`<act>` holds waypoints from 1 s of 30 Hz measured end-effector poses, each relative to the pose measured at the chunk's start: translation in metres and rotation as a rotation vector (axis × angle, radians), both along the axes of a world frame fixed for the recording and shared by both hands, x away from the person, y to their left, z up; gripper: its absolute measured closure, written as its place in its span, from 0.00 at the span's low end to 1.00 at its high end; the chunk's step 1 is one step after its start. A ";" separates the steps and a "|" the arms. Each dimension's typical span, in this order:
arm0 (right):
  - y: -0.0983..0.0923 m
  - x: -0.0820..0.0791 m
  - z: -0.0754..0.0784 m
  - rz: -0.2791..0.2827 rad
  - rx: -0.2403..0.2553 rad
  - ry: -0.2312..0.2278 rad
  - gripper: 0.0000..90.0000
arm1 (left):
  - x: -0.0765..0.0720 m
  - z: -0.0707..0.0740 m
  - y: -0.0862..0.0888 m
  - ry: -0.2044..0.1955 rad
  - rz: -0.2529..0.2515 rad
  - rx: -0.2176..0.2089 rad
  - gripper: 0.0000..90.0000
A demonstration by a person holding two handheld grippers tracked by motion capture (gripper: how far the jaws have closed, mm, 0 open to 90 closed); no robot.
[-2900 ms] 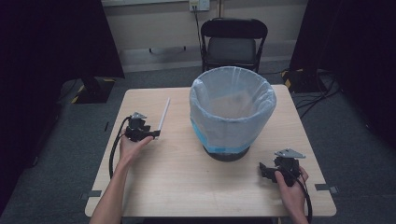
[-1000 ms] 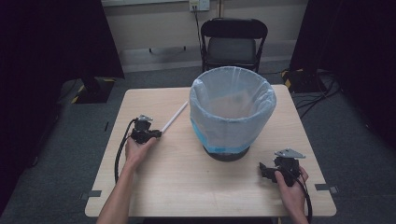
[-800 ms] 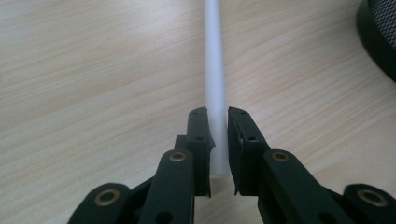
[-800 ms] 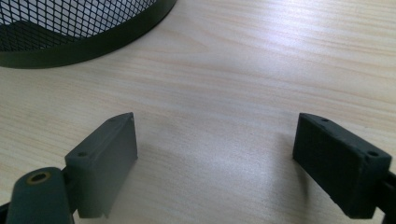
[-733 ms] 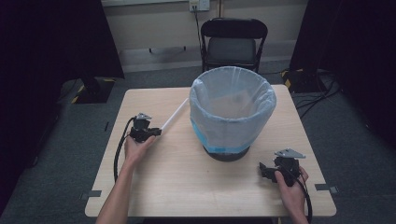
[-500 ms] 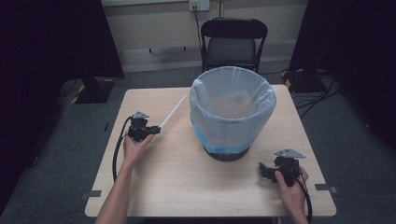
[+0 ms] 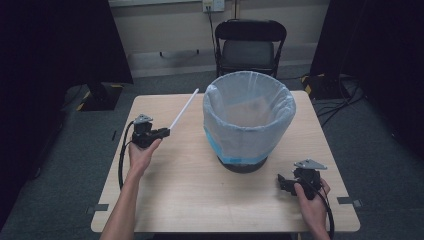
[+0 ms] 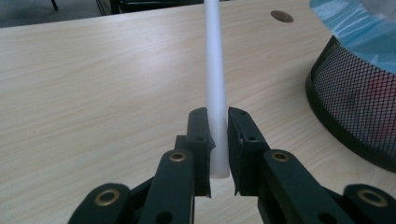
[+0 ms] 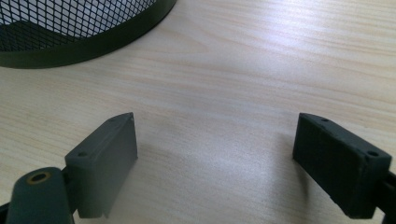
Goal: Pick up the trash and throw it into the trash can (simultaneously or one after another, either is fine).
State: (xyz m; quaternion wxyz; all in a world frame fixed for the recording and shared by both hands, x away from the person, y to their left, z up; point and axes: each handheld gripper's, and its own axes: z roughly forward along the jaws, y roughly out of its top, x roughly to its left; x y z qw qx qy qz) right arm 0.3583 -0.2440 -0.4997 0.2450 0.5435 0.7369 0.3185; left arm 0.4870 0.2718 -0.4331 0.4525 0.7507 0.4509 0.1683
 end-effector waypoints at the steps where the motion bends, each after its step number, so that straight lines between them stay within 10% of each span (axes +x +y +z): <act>1: 0.000 0.000 0.000 0.000 0.000 0.000 0.14 | 0.000 0.001 0.000 -0.004 -0.001 -0.007 0.89; 30: 0.000 0.000 0.000 0.000 0.000 0.000 0.14 | -0.013 0.041 0.000 -0.131 -0.027 -0.093 0.89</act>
